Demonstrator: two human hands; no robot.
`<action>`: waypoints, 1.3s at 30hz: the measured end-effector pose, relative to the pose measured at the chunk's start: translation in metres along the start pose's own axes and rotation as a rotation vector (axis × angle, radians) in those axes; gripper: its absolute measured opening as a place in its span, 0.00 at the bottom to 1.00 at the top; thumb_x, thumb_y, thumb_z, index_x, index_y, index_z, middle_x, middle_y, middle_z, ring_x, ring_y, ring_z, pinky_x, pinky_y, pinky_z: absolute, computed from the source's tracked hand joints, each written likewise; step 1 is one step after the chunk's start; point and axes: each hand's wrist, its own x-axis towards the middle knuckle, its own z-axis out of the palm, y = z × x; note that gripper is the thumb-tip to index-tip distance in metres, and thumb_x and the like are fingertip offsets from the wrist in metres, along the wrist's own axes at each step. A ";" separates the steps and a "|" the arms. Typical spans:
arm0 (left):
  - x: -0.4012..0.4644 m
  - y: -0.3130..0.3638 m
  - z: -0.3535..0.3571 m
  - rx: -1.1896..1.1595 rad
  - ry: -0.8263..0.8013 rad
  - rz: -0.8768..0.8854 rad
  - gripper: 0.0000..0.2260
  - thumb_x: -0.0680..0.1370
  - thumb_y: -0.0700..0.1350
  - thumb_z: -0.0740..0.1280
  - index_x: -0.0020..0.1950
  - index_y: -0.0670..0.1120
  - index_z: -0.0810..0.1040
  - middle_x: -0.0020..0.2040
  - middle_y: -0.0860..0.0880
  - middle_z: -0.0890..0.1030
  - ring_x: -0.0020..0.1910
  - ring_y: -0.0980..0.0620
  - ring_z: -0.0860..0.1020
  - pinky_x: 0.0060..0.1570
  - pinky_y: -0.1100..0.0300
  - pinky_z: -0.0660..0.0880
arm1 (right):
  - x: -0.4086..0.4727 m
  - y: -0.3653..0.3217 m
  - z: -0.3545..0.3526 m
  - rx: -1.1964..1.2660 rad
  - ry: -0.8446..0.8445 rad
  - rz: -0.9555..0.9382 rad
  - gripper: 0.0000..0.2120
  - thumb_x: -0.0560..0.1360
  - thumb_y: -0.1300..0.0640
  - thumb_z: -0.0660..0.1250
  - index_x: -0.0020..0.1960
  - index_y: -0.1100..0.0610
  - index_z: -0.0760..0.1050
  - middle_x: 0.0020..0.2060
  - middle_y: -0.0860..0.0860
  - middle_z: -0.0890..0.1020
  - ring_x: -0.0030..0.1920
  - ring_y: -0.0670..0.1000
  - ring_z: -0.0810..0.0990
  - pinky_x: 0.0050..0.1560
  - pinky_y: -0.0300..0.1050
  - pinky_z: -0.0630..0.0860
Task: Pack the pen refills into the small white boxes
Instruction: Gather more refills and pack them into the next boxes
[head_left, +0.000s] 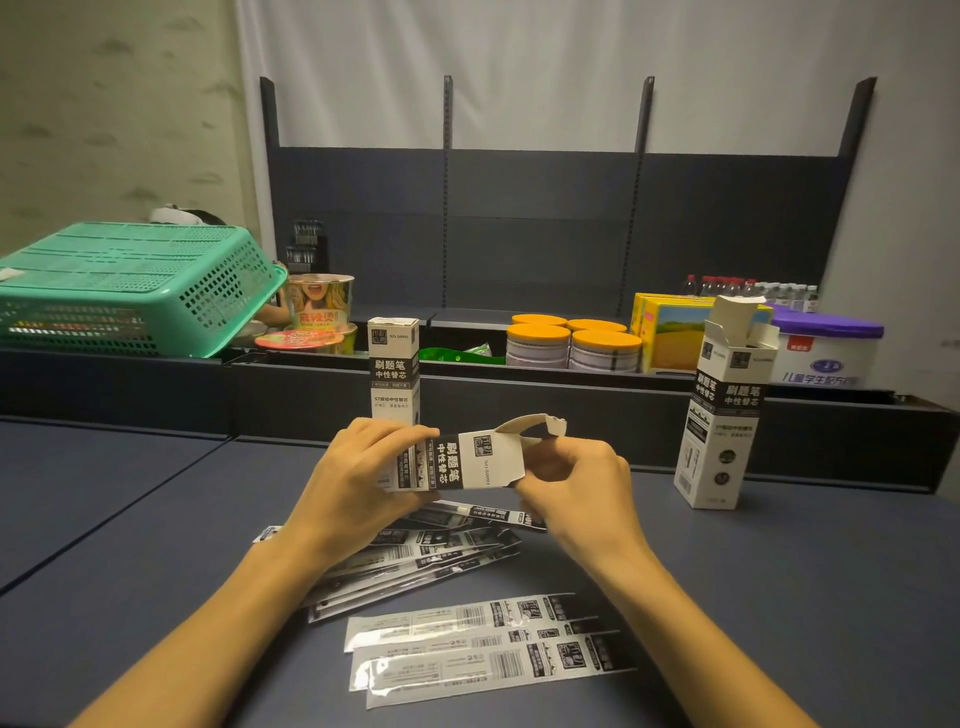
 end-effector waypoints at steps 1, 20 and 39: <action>0.000 0.000 0.000 0.000 0.001 0.003 0.32 0.59 0.43 0.82 0.61 0.45 0.77 0.53 0.47 0.81 0.53 0.53 0.72 0.48 0.53 0.74 | 0.000 0.000 0.000 0.010 0.004 0.020 0.03 0.72 0.58 0.74 0.46 0.54 0.84 0.31 0.40 0.82 0.30 0.38 0.79 0.29 0.31 0.73; -0.001 0.000 0.002 -0.015 0.022 0.013 0.31 0.60 0.44 0.82 0.61 0.47 0.76 0.54 0.49 0.81 0.54 0.53 0.72 0.49 0.50 0.76 | 0.002 0.002 -0.001 -0.082 0.031 0.061 0.07 0.73 0.57 0.74 0.50 0.54 0.85 0.45 0.47 0.86 0.36 0.35 0.76 0.31 0.24 0.70; -0.002 -0.008 0.001 0.031 0.110 -0.119 0.30 0.63 0.47 0.79 0.63 0.46 0.75 0.56 0.47 0.80 0.55 0.50 0.74 0.50 0.53 0.70 | 0.001 0.017 0.009 -0.492 -0.479 -0.108 0.20 0.76 0.41 0.64 0.67 0.44 0.72 0.60 0.49 0.72 0.62 0.49 0.69 0.63 0.47 0.70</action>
